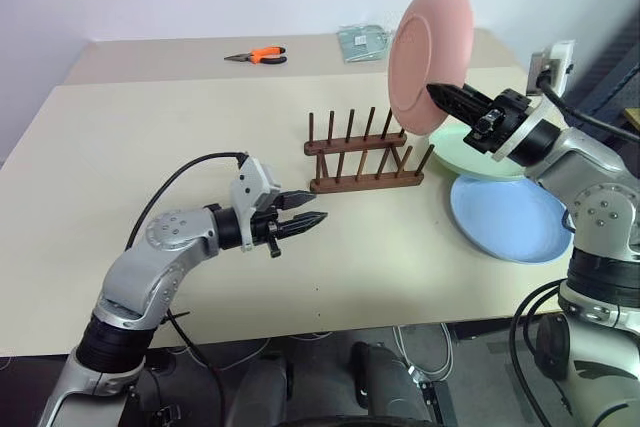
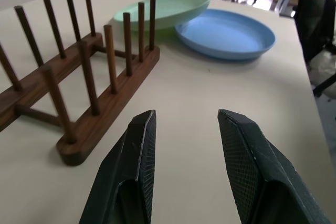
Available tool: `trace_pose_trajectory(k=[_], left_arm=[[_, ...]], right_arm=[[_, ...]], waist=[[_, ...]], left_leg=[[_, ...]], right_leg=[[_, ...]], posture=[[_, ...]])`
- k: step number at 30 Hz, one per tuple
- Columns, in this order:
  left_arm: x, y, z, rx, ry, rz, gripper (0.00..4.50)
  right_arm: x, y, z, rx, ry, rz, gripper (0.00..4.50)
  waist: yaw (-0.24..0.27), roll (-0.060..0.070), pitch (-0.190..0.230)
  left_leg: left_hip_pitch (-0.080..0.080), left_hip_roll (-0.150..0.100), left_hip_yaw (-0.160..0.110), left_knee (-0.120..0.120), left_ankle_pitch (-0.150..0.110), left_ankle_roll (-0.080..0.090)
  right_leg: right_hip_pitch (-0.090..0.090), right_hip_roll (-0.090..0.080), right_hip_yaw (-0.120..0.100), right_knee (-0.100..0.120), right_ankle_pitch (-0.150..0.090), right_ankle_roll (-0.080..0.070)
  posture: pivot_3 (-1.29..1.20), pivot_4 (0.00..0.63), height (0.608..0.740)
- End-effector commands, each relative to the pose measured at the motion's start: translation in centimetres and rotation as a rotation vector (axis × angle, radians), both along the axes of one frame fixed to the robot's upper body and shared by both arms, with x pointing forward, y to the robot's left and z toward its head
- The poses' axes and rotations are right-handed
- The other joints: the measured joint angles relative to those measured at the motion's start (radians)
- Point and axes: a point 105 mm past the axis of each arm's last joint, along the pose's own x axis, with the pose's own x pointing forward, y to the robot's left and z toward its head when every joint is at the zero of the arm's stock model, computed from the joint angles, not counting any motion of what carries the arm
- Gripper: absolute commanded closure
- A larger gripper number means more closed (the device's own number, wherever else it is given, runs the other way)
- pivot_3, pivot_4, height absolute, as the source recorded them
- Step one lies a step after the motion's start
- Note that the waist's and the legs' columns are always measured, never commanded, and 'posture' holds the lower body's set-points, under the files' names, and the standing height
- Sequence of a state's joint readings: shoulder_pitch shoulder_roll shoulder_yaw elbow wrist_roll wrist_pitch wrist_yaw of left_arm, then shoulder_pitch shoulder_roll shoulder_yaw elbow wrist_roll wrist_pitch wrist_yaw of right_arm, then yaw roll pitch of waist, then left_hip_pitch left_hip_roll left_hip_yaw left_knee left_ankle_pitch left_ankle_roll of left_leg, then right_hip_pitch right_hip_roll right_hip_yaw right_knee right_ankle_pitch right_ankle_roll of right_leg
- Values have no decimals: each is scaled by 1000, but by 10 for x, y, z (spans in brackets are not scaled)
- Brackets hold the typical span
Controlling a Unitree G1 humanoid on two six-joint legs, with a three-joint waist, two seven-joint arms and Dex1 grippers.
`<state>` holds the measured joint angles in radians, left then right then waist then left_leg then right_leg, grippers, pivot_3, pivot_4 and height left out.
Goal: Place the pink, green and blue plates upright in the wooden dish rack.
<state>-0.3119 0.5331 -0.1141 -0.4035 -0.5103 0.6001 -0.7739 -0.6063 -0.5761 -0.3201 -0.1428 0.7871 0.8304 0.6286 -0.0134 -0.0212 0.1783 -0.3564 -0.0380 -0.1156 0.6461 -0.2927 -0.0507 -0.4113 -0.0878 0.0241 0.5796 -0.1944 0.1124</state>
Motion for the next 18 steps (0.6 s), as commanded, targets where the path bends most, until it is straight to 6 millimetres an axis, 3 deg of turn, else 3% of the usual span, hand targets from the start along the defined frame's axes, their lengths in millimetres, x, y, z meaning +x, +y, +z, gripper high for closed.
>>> trace_pose_trajectory(k=[1,9,10,15,18], left_arm=[[-4,-8,12,-18,-60,-26,2630],[-7,-9,8,-8,-59,-33,2630],[-7,-9,8,-5,-59,-33,2574],[-5,-9,7,2,-61,-32,2574],[-5,-9,6,2,-58,-29,2574]], right_arm=[[2,-9,6,-14,-28,-38,4500],[13,-18,-12,4,64,-40,4500],[15,-18,-13,1,70,-45,3725],[26,-28,3,-34,-56,-174,1517],[25,-48,21,-58,-151,-269,1517]], waist=[[0,0,0],[0,0,0],[0,0,0],[-1,1,0],[1,1,1]], left_leg=[[0,0,0,0,0,0],[0,0,0,0,0,0],[0,0,0,0,0,0],[0,0,0,0,0,0],[0,0,0,0,0,0]], right_leg=[[0,0,0,0,0,0],[0,0,0,0,0,0],[0,0,0,0,0,0],[0,0,0,0,0,0],[0,0,0,0,0,0]], posture=[[0,150,740],[0,150,740],[0,150,740],[0,150,740],[0,150,740]])
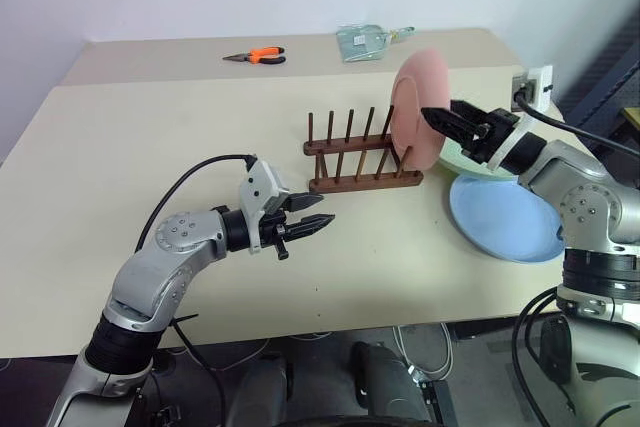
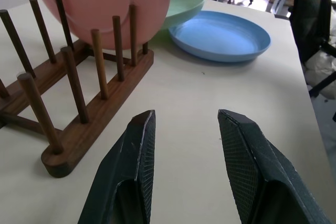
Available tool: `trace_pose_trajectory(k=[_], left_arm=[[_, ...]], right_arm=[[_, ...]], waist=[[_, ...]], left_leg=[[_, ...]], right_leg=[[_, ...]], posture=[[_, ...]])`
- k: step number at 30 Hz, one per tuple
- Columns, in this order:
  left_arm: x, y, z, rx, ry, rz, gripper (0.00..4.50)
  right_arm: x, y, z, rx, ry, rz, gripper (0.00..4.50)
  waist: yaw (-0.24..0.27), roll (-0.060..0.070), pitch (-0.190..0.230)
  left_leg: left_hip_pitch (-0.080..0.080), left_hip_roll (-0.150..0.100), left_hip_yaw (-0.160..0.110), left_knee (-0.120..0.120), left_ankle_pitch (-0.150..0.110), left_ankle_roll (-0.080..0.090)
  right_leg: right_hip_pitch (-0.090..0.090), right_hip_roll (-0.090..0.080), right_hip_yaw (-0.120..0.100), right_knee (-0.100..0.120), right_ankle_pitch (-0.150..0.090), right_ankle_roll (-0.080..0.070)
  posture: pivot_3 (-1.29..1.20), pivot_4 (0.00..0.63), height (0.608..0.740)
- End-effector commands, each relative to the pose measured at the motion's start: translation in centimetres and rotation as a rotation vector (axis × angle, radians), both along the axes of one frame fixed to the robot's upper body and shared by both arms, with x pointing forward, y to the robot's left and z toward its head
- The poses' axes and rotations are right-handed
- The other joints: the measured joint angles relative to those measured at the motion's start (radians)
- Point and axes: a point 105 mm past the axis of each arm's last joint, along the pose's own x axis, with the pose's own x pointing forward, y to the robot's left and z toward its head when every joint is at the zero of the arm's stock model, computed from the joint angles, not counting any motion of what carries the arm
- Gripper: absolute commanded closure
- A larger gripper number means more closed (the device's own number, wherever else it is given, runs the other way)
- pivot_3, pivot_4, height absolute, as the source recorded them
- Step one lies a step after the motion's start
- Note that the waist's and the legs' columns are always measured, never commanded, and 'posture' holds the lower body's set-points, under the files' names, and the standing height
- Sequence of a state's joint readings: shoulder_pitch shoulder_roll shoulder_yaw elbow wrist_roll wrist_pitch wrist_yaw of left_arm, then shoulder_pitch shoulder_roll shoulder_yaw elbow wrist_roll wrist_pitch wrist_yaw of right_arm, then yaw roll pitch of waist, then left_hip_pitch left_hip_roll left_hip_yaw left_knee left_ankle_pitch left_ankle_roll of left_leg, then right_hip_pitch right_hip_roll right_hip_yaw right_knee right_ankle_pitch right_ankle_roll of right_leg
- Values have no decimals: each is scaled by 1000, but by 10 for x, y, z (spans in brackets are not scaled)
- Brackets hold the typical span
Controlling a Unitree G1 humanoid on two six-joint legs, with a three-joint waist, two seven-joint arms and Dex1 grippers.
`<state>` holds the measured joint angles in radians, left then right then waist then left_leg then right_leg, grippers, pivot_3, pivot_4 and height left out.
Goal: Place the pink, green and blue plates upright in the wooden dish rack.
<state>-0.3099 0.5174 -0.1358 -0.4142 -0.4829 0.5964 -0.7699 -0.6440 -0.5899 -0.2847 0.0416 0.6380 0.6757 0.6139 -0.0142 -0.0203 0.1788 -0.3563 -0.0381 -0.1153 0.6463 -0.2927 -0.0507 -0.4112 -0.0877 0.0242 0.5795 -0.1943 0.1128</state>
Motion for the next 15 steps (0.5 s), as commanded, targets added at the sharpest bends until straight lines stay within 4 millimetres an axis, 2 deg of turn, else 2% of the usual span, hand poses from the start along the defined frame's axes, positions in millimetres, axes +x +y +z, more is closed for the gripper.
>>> trace_pose_trajectory(k=[1,4,6,8,11,15], left_arm=[[-3,-3,8,-8,-48,-18,2574],[-3,-2,6,-2,-47,-13,2574],[-2,-1,5,5,-45,-10,2574],[-1,-1,3,13,-44,-15,2574],[1,-3,2,22,-46,-28,2574],[4,-6,2,29,-57,-37,2574]], right_arm=[[-8,-25,39,-27,-173,-99,1517],[-22,-50,49,-25,-207,-124,1517],[-32,-70,40,-117,-173,-152,1517],[-38,-76,13,-373,-107,-140,1517],[-41,-85,-39,-807,-8,-91,1517],[-36,-97,-72,-1057,22,-50,1517]], waist=[[4,0,0],[5,0,0],[9,0,0],[8,0,0],[-5,0,0],[-21,3,0]], left_leg=[[0,0,0,0,0,0],[-1,-1,0,0,0,0],[-1,-1,0,0,0,0],[0,-1,0,0,0,1],[1,0,1,0,-1,1],[3,1,4,0,-1,1]], right_leg=[[0,0,0,0,0,0],[0,0,0,-1,0,0],[1,0,0,-1,0,0],[1,0,0,-2,0,0],[2,0,0,-1,-1,1],[2,0,1,0,-2,3]], posture=[[0,150,740],[0,150,740],[0,150,740],[0,150,740],[0,150,740],[0,150,740]])
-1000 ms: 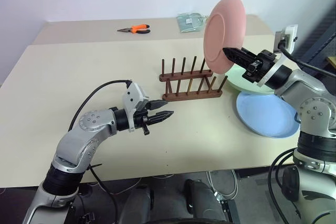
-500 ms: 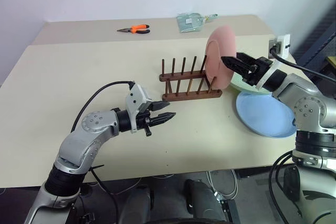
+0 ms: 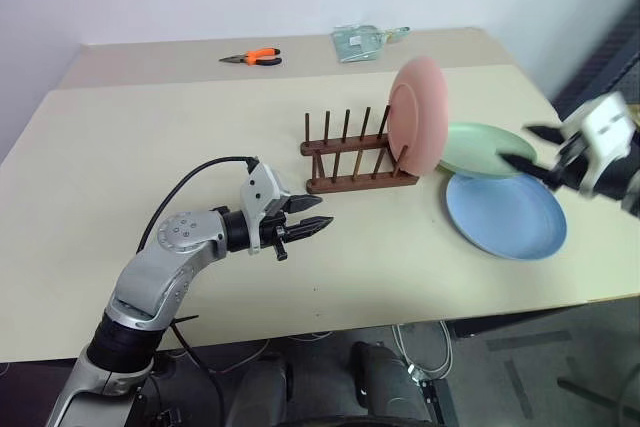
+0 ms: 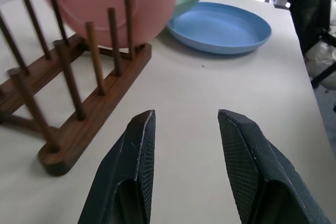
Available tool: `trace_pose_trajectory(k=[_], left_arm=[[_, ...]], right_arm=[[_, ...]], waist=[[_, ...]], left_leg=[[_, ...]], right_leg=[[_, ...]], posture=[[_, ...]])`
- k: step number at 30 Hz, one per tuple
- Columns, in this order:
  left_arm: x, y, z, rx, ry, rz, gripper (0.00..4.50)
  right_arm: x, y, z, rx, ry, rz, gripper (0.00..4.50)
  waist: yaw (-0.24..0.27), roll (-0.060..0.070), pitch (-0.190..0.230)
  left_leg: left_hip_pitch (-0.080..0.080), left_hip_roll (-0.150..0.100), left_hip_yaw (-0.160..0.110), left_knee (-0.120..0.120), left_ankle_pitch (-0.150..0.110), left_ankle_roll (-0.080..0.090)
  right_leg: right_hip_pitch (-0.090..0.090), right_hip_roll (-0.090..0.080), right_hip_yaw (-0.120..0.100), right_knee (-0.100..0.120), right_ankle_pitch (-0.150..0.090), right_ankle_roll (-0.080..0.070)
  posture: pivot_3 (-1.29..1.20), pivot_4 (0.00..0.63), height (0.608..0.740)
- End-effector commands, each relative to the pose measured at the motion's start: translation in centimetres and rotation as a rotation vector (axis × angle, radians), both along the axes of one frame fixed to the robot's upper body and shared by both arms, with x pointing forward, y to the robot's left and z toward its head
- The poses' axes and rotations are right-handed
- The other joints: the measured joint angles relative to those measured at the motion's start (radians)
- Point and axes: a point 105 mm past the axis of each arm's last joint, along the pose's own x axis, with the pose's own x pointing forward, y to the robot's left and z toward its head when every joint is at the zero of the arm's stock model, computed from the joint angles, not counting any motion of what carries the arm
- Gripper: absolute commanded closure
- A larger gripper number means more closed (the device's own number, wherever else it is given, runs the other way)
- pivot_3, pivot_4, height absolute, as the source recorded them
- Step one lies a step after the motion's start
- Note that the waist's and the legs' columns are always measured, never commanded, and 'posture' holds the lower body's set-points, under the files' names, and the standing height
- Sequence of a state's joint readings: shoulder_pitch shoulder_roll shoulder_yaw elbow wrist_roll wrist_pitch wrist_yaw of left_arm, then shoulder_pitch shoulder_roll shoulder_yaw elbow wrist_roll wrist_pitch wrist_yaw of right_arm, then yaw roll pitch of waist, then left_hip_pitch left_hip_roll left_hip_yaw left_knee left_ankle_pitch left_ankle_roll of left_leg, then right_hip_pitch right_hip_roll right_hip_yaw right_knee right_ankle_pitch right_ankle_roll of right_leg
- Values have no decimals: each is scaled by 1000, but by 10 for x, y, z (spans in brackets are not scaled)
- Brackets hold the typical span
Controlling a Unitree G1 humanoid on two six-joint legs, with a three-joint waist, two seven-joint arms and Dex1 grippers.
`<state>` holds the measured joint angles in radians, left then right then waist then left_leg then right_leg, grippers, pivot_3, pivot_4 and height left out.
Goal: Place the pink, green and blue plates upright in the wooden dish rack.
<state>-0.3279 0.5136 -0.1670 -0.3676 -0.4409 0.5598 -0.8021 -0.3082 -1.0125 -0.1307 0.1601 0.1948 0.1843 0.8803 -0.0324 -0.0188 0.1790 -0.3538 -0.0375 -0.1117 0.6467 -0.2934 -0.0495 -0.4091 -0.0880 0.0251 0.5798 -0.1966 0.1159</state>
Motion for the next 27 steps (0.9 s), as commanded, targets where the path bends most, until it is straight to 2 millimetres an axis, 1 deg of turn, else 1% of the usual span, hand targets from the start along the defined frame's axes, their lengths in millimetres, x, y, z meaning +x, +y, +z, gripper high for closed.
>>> trace_pose_trajectory(k=[1,3,5,6,7,8,11,13,15,16,18,20,21,22,23,25,26,27], left_arm=[[1,-4,9,-3,-53,-14,2574],[1,-4,10,-5,-57,-12,2574],[-2,-2,7,1,-57,-6,2574],[-4,-2,5,5,-56,-3,2574],[-5,-1,4,7,-57,0,2574],[-6,0,4,7,-57,4,2574],[-5,2,4,8,-56,17,2574],[-4,3,2,18,-58,26,2574],[-4,4,2,21,-59,28,2574],[-3,4,2,22,-59,28,2574],[-2,4,2,23,-60,29,2574],[-2,4,2,24,-61,26,2574],[-2,4,2,24,-62,23,2574],[-2,4,1,25,-62,20,2574],[-2,4,0,25,-62,17,2574],[-2,3,-1,23,-64,12,2574],[-2,3,0,21,-66,10,2574],[0,3,0,19,-67,8,2574]], right_arm=[[8,-4,-4,-204,-33,52,1517],[17,-9,-13,-290,-39,32,1517],[26,-9,-21,-338,-48,34,1517],[29,-7,-24,-347,-55,39,2025],[33,-7,-26,-357,-64,37,2386],[36,-6,-27,-370,-74,42,2857],[41,-4,-28,-370,-93,48,4446],[42,-3,-24,-380,-111,56,4485],[42,-4,-13,-369,-159,48,4485],[44,-4,-4,-341,-200,26,4485],[50,-8,31,-229,-337,-62,4485],[53,-8,79,-36,-511,-140,4485],[51,-4,104,79,-593,-143,4485],[46,3,128,205,-657,-120,4485],[39,11,147,307,-703,-84,4485],[26,25,176,472,-758,-4,4485],[19,34,189,593,-749,55,4485],[9,50,200,745,-690,161,4485]], waist=[[-5,2,0],[-8,2,1],[-8,2,1],[-9,2,1],[-8,2,1],[-8,2,1],[0,2,1],[8,2,1],[13,2,1],[16,2,1],[17,2,1],[15,3,2],[13,4,2],[12,4,2],[12,4,2],[15,5,2],[17,5,2],[20,5,2]], left_leg=[[0,0,0,0,0,0],[0,0,0,0,0,0],[0,0,0,0,0,0],[-1,0,0,0,0,0],[0,0,0,0,0,0],[-1,0,-1,0,0,0],[-1,-1,-1,0,0,0],[-1,-1,-1,1,0,0],[-1,-1,-1,1,0,0],[-1,-1,-1,1,0,0],[-1,-1,-1,1,0,0],[-1,-1,-1,2,0,0],[-1,-1,-1,2,0,0],[-1,-1,-1,1,0,0],[0,0,-1,0,0,0],[0,0,-2,0,0,0],[-1,0,-3,0,0,0],[-1,0,-3,0,0,0]], right_leg=[[0,0,0,0,0,0],[-1,0,0,0,1,0],[-1,0,0,0,2,-3],[-1,0,0,0,2,-3],[-1,0,0,-1,2,-3],[-1,0,0,-1,2,-3],[0,0,0,0,2,-3],[0,0,1,-1,2,-3],[0,0,1,-1,2,-3],[0,0,1,-1,2,-3],[0,0,1,0,2,-3],[0,0,1,0,3,-4],[0,0,1,0,3,-4],[0,0,1,0,3,-4],[0,0,1,0,3,-4],[-1,1,1,0,3,-4],[-1,1,0,0,3,-3],[0,1,0,0,3,-3]], posture=[[0,150,740],[0,150,740],[0,150,740],[0,150,740],[0,150,740],[0,150,740],[0,150,740],[0,150,740],[0,150,740],[0,150,740],[0,150,740],[0,150,740],[0,150,740],[0,150,740],[0,150,740],[0,150,740],[0,150,740],[0,150,740]])
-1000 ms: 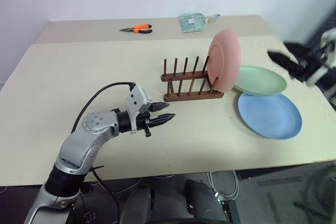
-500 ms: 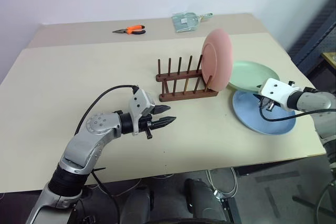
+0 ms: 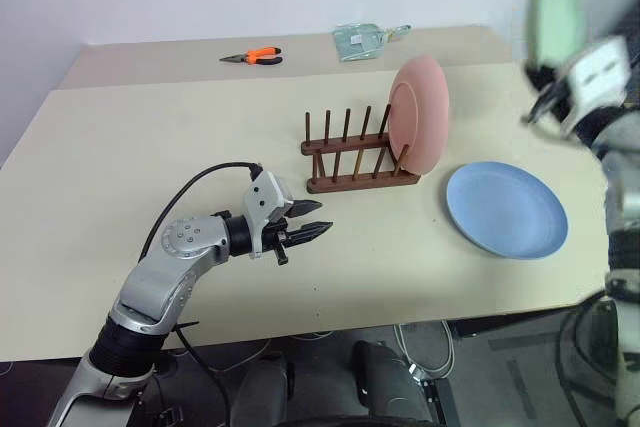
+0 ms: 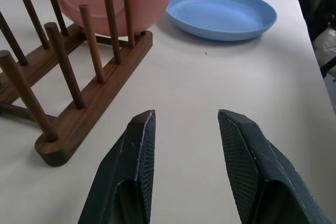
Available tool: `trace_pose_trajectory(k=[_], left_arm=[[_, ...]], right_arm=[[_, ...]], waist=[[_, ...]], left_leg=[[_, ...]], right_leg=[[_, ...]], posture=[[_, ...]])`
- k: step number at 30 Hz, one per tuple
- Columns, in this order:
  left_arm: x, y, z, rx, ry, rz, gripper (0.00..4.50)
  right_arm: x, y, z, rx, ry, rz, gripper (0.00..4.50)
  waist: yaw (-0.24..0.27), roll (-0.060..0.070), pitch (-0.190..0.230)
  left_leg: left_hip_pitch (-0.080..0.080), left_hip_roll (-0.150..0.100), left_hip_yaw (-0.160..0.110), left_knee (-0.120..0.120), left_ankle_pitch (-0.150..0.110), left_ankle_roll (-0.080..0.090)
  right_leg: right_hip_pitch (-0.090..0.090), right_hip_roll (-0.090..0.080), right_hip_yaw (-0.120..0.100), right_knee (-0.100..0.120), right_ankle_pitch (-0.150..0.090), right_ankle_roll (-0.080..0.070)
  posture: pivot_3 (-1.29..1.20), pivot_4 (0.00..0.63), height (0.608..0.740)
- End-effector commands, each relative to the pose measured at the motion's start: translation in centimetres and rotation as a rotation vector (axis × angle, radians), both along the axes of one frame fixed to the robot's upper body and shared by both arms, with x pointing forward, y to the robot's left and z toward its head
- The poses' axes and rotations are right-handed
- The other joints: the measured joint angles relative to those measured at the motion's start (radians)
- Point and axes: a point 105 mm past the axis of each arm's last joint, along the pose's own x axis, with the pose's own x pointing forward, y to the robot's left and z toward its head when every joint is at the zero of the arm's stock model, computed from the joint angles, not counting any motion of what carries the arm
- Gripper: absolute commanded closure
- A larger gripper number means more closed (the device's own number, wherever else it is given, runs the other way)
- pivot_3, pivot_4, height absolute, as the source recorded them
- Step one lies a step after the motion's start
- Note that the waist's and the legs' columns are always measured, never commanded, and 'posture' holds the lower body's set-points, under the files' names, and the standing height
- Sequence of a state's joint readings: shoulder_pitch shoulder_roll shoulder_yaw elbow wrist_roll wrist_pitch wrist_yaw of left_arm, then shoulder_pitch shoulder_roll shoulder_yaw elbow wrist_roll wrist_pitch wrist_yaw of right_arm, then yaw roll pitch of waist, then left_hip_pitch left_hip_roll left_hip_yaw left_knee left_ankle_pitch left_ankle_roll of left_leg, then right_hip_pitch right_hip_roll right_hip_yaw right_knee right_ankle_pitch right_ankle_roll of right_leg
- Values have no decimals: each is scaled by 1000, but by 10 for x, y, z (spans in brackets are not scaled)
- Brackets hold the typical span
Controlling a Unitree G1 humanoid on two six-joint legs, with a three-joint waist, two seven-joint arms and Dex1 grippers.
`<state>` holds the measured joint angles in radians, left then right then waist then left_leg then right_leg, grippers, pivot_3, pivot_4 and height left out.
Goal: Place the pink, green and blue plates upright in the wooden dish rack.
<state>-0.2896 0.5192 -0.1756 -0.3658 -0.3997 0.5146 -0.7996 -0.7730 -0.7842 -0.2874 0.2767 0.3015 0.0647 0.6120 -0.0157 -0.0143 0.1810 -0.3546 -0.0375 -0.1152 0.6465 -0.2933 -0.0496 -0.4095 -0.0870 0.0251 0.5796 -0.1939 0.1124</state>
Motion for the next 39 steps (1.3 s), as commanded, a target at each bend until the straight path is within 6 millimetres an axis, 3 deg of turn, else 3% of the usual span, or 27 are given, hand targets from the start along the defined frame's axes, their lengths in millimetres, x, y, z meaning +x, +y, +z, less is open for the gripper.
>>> trace_pose_trajectory(k=[1,3,5,7,10,18,22,29,32,35,39], left_arm=[[2,-1,10,-7,-52,-14,2574],[1,-1,11,-18,-51,-20,2574],[1,0,12,-28,-50,-25,2574],[0,1,14,-37,-50,-32,2574],[-1,2,21,-66,-51,-41,2574],[-1,0,24,-71,-52,-32,2574],[-2,-1,27,-70,-57,-30,2574],[-3,-1,30,-71,-59,-31,2574],[-4,-2,30,-72,-59,-33,2574],[-4,-2,31,-71,-57,-34,2574],[-5,-2,31,-71,-53,-33,2574]], right_arm=[[-39,41,47,276,-31,414,4485],[-62,75,53,358,52,699,4485],[-72,99,48,407,148,856,4485],[-73,118,39,445,230,923,4485],[-59,144,5,501,427,933,4485],[-32,153,-34,599,614,846,4485],[-17,144,-42,618,619,767,4485],[-3,132,-64,561,669,649,4485],[-8,136,-72,525,695,677,4485],[-10,139,-73,485,685,680,3560],[-10,140,-66,399,616,648,1623]], waist=[[5,0,0],[5,0,0],[3,0,0],[3,0,0],[2,0,-1],[2,0,0],[1,0,0],[1,0,0],[1,0,0],[0,0,0],[0,0,0]], left_leg=[[0,0,0,0,0,0],[-1,0,-1,1,0,0],[-1,0,-1,1,0,0],[-1,0,-1,1,0,0],[-1,0,0,1,0,0],[-2,-1,0,1,0,0],[-1,-1,0,1,0,0],[-2,-1,0,1,0,0],[-2,-1,0,1,0,0],[-2,-1,0,1,0,0],[-2,-1,0,1,0,0]], right_leg=[[0,0,0,0,0,0],[1,-1,0,0,0,0],[1,-1,0,0,0,0],[1,-1,0,0,0,-1],[0,-1,0,0,0,-1],[-1,-1,0,-1,0,0],[-1,0,0,0,0,0],[-1,0,0,0,0,0],[-1,0,0,0,0,0],[-1,0,0,0,0,0],[-1,0,0,0,0,0]], posture=[[0,150,740],[0,150,740],[0,150,740],[0,150,740],[0,150,740],[0,150,740],[0,150,740],[0,150,740],[0,150,740],[0,150,740],[0,150,740]])
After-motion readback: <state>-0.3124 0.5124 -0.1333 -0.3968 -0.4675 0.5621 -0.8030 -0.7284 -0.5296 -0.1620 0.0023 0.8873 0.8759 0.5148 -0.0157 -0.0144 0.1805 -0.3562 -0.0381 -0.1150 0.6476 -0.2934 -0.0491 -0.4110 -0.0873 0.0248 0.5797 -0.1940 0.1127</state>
